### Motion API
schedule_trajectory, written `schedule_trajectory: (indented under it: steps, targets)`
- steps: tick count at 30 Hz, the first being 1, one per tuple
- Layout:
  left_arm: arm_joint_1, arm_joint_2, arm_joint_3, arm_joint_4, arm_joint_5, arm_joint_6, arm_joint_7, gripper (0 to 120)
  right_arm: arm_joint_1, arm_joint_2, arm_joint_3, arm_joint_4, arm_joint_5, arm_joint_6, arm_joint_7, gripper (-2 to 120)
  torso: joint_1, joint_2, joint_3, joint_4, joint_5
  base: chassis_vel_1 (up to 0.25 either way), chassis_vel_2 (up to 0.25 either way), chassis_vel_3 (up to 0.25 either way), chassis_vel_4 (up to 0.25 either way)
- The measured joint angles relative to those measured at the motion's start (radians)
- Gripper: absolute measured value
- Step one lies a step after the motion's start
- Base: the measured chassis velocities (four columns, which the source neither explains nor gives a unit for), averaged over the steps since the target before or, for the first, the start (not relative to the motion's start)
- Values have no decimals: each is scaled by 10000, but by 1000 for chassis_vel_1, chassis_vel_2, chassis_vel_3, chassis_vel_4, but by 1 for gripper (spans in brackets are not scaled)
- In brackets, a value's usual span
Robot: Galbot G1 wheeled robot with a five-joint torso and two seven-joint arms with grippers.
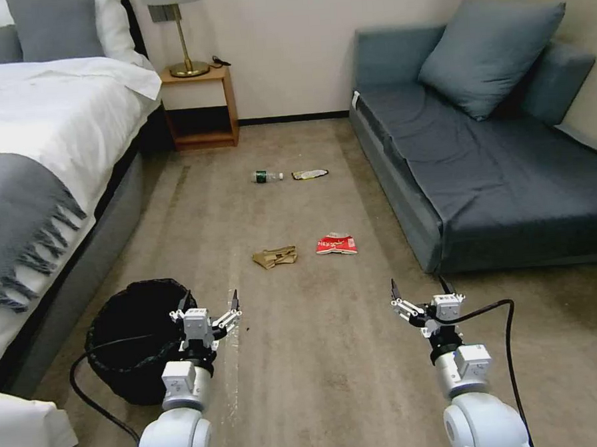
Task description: Pick up the trash bin, then pick up the garbage on the floor and place it into the trash bin.
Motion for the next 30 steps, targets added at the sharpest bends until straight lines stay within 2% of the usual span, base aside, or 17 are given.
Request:
schedule_trajectory:
  steps: [22, 27, 30]
  targets:
    - [-3, 21, -18, -8, -35, 17, -1, 100, 0, -2, 0, 0, 5, -1, 1, 100, 0, 0, 0, 0, 0, 0, 0, 0, 0]
    - [-169, 395, -366, -232, -902, 408, -389, 100, 47, -357, -118, 252, 636, -287, 300, 100, 0, 0, 0, 0, 0, 0, 0, 0, 0]
    - [-348, 780, -737, -468, -1817, 838, -821, 100, 116, -852, -289, 636, 1534, -709, 727, 100, 0, 0, 0, 0, 0, 0, 0, 0, 0]
